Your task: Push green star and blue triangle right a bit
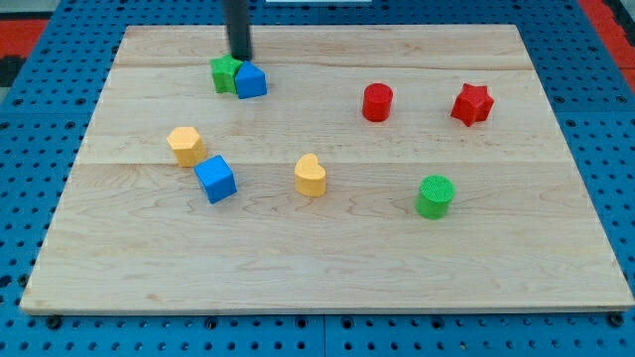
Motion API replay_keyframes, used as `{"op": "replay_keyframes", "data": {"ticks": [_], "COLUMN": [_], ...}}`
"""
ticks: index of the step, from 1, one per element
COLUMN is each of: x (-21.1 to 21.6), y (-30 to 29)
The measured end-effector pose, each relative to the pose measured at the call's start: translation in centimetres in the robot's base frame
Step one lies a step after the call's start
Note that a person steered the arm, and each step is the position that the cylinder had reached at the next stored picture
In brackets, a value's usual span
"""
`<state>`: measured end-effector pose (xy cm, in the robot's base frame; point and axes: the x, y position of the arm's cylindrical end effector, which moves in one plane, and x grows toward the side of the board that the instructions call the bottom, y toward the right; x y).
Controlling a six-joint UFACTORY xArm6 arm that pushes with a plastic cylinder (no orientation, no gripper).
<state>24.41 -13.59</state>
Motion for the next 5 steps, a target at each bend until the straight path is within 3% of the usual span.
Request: {"op": "replay_keyframes", "data": {"ticks": [1,2,3,4,5], "x": [-0.3,2.7,2.8,5.4,4.6], "y": [-8.3,-5.2,7.1,7.9,0.5]}}
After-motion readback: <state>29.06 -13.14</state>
